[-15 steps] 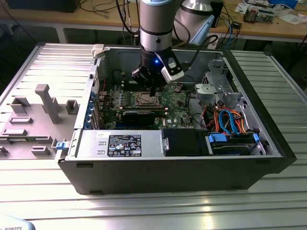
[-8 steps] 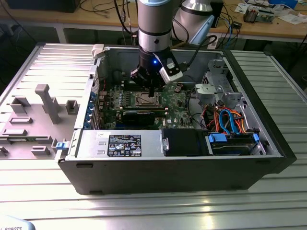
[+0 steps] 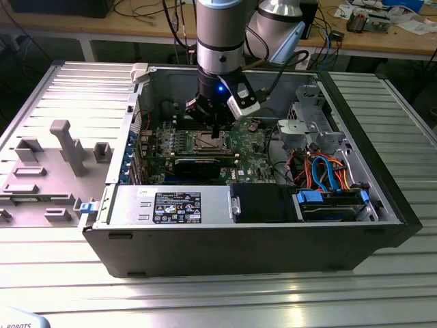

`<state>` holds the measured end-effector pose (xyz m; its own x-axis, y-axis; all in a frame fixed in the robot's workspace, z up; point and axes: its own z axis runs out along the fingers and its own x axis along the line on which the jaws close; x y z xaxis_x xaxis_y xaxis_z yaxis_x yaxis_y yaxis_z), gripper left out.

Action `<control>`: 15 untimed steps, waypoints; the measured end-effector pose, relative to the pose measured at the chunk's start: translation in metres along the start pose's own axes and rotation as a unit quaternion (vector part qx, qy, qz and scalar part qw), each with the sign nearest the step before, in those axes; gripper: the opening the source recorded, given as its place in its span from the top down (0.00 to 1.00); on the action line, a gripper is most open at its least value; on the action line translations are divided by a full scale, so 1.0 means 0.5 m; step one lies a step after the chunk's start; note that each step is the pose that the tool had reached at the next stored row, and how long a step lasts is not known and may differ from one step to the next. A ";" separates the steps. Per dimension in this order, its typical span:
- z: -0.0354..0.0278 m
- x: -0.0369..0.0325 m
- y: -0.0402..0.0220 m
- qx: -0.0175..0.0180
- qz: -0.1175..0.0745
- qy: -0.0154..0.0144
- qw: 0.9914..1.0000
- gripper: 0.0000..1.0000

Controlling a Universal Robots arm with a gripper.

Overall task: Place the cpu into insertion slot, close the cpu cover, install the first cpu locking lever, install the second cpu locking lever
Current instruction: 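Install the second cpu locking lever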

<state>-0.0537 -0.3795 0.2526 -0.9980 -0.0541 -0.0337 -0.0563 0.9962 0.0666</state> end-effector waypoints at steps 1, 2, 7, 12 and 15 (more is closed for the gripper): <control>0.000 0.000 0.000 0.000 0.000 0.000 1.000 0.89; 0.000 -0.001 0.000 0.000 0.000 0.002 1.000 0.89; 0.000 0.000 -0.008 -0.010 0.001 0.005 1.000 0.89; 0.003 0.024 -0.015 -0.010 0.001 0.008 1.000 0.89; 0.011 0.033 -0.026 -0.011 0.001 0.013 1.000 0.89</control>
<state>-0.0690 -0.3932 0.2459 -0.9985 -0.0534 -0.0083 -0.0540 0.9947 0.0880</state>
